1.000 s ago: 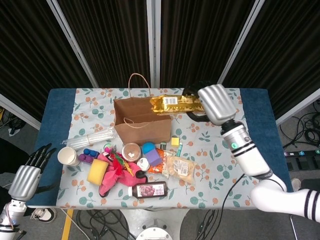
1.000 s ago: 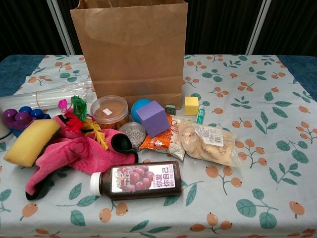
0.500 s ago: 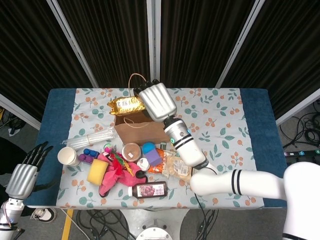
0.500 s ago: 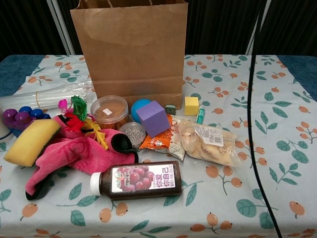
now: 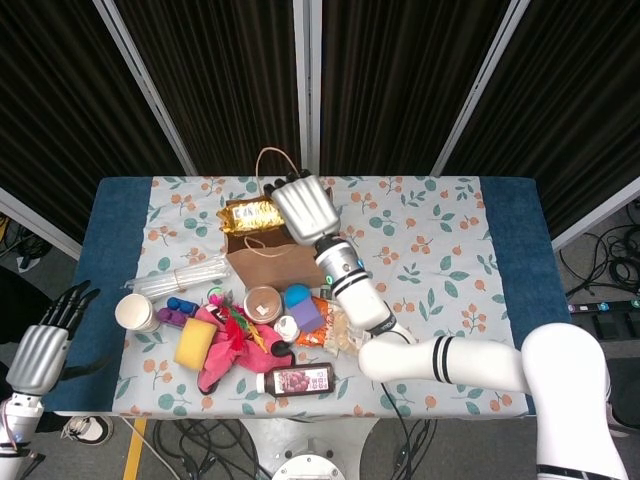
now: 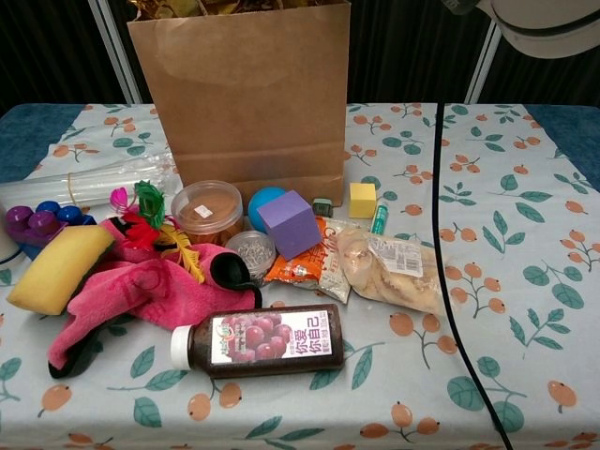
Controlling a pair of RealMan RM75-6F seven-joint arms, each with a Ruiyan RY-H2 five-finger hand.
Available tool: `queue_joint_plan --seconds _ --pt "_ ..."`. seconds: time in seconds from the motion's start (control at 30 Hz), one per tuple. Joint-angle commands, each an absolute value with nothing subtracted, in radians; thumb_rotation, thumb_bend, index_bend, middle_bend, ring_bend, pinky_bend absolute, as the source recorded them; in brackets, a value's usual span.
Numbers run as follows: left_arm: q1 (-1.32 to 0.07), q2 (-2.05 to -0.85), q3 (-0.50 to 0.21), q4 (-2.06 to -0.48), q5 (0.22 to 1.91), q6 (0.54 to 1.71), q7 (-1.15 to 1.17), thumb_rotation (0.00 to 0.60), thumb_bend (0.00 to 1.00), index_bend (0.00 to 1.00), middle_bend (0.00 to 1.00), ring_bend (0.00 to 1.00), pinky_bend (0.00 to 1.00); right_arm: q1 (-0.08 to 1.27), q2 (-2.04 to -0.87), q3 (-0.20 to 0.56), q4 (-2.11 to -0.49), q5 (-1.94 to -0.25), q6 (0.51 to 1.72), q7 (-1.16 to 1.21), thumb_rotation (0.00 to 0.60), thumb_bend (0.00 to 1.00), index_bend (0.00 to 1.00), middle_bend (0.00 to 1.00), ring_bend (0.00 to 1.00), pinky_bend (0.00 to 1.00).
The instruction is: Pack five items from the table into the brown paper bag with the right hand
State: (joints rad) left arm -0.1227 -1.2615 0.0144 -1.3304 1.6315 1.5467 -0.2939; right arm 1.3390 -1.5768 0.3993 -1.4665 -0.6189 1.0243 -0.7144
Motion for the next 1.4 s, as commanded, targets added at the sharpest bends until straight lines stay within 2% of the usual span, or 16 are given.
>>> queue_joint_plan --seconds 0.03,0.17,0.3,0.6,0.9,1.0,1.17,1.27,1.4 --pt "-0.122 -1.263 0.016 -1.326 1.631 1.547 -0.297 0.6 0.05 0.11 0.1 0.06 0.16 1.334 -1.566 0.402 -1.482 -0.619 1.009 -0.698 0.6 0.09 0.36 0.36 0.22 0.24" --pt "-0.12 -1.263 0.018 -1.324 1.633 1.549 -0.301 0.6 0.05 0.11 0.1 0.06 0.16 1.331 -1.549 0.402 -1.502 -0.622 1.009 -0.696 0.6 0.01 0.27 0.3 0.16 0.17" --pt "-0.121 -1.263 0.018 -1.327 1.636 1.552 -0.297 0.6 0.05 0.11 0.1 0.06 0.16 1.326 -1.535 0.406 -1.521 -0.626 1.023 -0.693 0.6 0.0 0.24 0.28 0.14 0.15" --pt "-0.121 -1.258 0.022 -1.342 1.642 1.553 -0.286 0.6 0.05 0.11 0.1 0.06 0.16 1.301 -1.481 0.421 -1.594 -0.641 1.094 -0.7 0.6 0.03 0.24 0.28 0.14 0.15" --pt "-0.124 -1.256 0.025 -1.369 1.654 1.557 -0.264 0.6 0.05 0.11 0.1 0.06 0.16 1.191 -1.287 0.457 -1.807 -0.684 1.246 -0.711 0.6 0.08 0.25 0.3 0.16 0.15" --pt "-0.124 -1.252 0.026 -1.378 1.659 1.559 -0.254 0.6 0.05 0.11 0.1 0.06 0.16 1.113 -1.166 0.432 -1.948 -0.636 1.264 -0.737 0.6 0.06 0.27 0.32 0.18 0.17" --pt "-0.128 -1.25 0.025 -1.387 1.661 1.556 -0.243 0.6 0.05 0.11 0.1 0.06 0.16 0.941 -1.004 0.331 -2.162 -0.603 1.259 -0.663 0.6 0.01 0.27 0.32 0.18 0.17" --pt "-0.131 -1.252 0.022 -1.389 1.659 1.554 -0.24 0.6 0.05 0.11 0.1 0.06 0.16 0.834 -0.986 0.264 -2.221 -0.635 1.242 -0.54 0.6 0.0 0.27 0.31 0.18 0.17" --pt "-0.132 -1.257 0.026 -1.391 1.661 1.548 -0.238 0.6 0.05 0.11 0.1 0.06 0.16 0.721 -1.045 0.158 -2.207 -0.727 1.211 -0.41 0.6 0.01 0.25 0.29 0.16 0.18"
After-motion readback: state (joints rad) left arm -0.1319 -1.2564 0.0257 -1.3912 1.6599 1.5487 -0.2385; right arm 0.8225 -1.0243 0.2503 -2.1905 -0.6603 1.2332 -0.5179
